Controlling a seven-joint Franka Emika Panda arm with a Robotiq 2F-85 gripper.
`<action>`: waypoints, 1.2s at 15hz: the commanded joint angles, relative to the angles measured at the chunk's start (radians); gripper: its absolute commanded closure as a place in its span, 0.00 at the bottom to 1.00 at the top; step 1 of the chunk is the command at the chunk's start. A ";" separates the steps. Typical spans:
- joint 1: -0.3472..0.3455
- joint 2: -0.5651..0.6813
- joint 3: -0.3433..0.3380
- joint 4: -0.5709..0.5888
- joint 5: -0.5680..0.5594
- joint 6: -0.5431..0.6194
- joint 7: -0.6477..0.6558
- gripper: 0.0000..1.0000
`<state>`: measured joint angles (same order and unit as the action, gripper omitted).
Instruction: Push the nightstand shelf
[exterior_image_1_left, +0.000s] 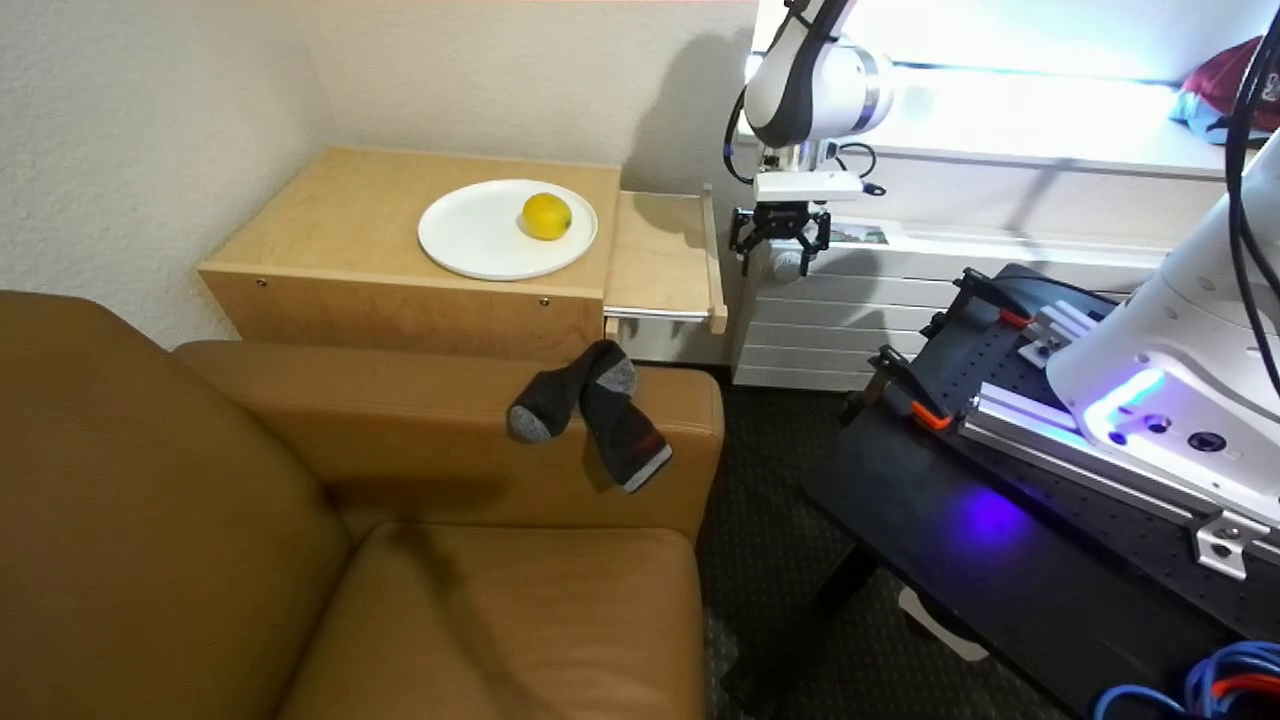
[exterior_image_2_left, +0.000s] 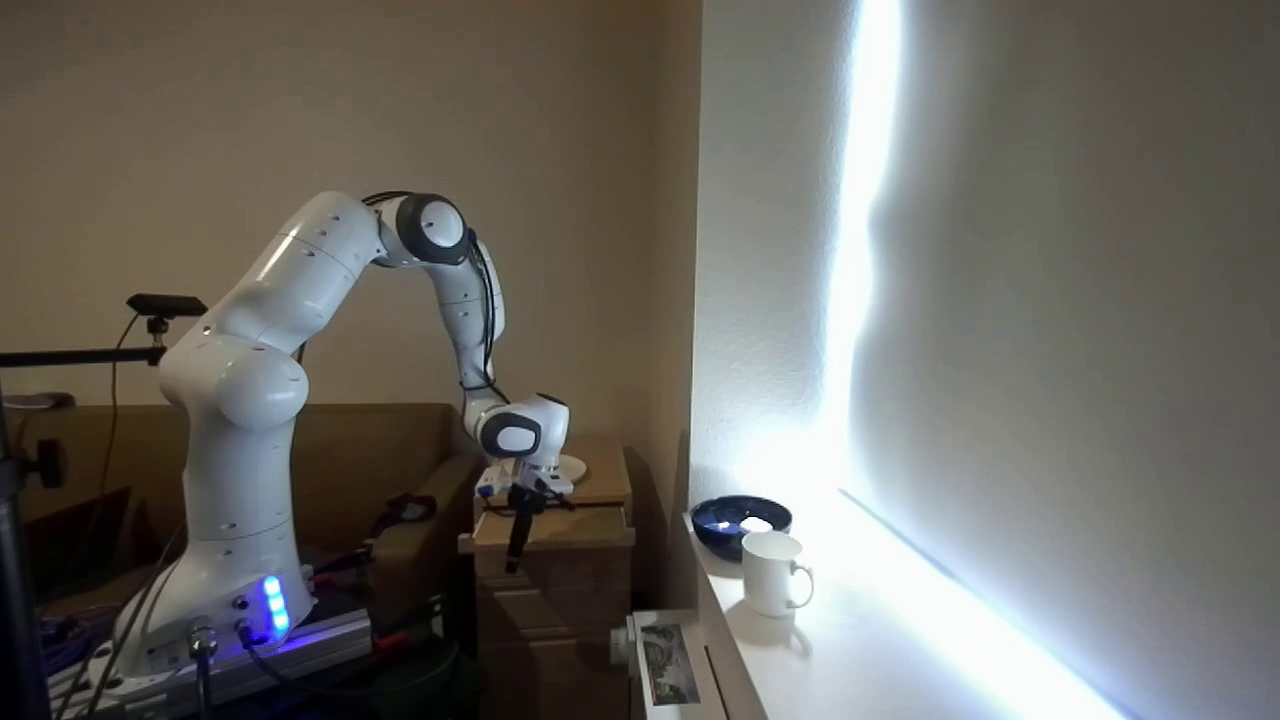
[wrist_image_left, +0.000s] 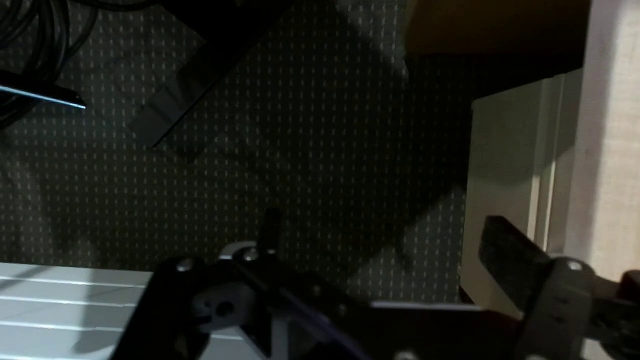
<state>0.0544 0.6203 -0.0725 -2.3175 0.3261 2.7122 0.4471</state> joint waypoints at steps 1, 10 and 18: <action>-0.001 0.000 0.001 0.002 -0.004 -0.002 0.004 0.00; 0.026 0.228 -0.027 0.248 0.003 0.008 0.099 0.00; 0.127 0.270 -0.009 0.429 -0.020 0.035 0.146 0.00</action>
<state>0.1130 0.8833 -0.0757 -1.9470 0.3262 2.7504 0.5565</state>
